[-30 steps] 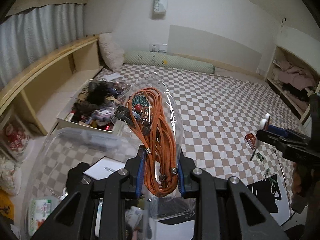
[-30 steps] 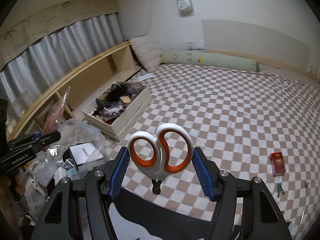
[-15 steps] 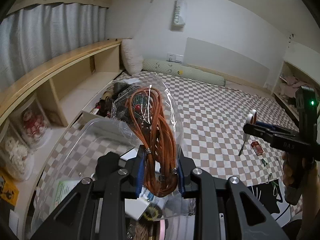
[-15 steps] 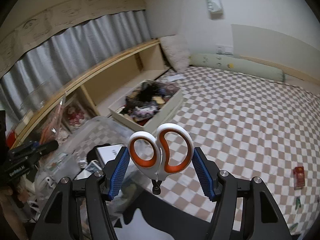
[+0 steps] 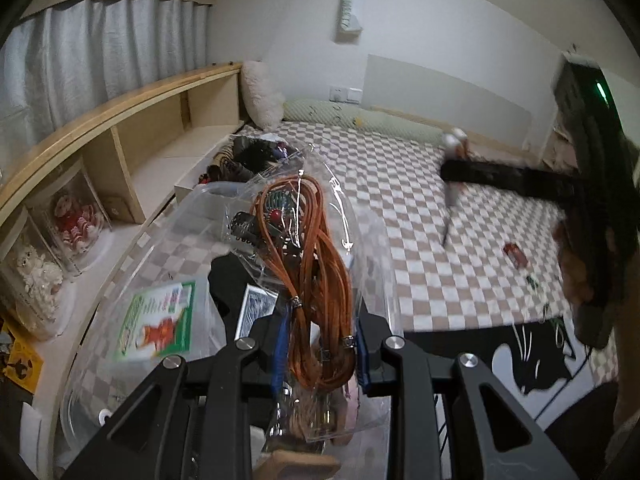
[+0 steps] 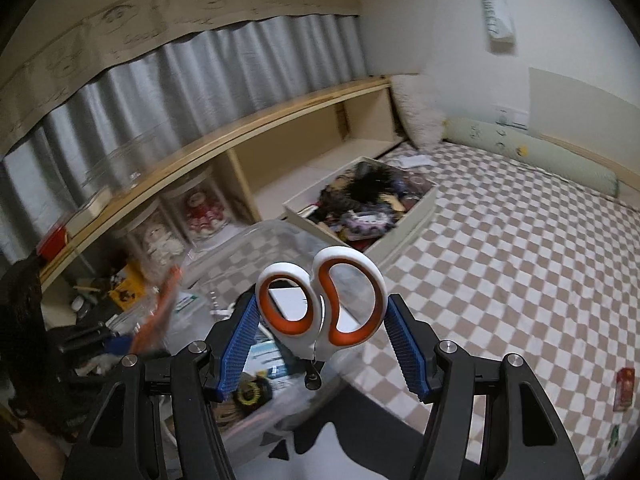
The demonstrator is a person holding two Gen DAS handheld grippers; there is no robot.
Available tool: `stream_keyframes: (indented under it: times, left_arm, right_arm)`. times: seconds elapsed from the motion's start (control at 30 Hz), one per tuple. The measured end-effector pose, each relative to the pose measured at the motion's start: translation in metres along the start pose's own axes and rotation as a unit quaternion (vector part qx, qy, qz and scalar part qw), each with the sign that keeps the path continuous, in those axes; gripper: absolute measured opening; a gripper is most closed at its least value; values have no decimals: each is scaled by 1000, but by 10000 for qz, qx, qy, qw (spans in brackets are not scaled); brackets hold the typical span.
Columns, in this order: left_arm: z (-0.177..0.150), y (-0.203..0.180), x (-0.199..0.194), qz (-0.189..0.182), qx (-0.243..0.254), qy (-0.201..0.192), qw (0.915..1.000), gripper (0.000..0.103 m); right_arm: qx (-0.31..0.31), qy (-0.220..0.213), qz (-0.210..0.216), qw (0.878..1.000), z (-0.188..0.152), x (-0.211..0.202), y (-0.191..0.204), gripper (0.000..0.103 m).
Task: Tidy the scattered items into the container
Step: 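Carry the cable bag with the left tool while the right tool carries the scissors over the container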
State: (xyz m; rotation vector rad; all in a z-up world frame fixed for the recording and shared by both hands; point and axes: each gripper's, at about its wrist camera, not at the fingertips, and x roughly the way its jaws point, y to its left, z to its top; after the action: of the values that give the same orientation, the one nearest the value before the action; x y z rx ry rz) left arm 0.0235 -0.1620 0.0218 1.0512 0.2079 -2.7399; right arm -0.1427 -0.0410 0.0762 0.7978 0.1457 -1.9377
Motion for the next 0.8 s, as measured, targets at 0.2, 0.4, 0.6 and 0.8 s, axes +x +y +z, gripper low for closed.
stream_keyframes:
  times: [0.2, 0.4, 0.6, 0.8]
  left_arm:
    - [-18, -10, -1, -83, 531, 88, 9985, 27]
    - [-35, -5, 10, -119, 929, 258, 9953, 27]
    - [-50, 2, 19, -152, 1071, 490, 9929, 27]
    - [-61, 7, 25, -153, 1188, 671, 9905, 27]
  right_arm:
    - [-164, 3, 261, 9995, 3, 7, 23, 65]
    - [-297, -34, 442, 9986, 5, 11, 39, 65]
    - [-418, -66, 622, 9972, 8, 15, 54, 65]
    - [-480, -45, 768, 9959, 9, 22, 66, 65]
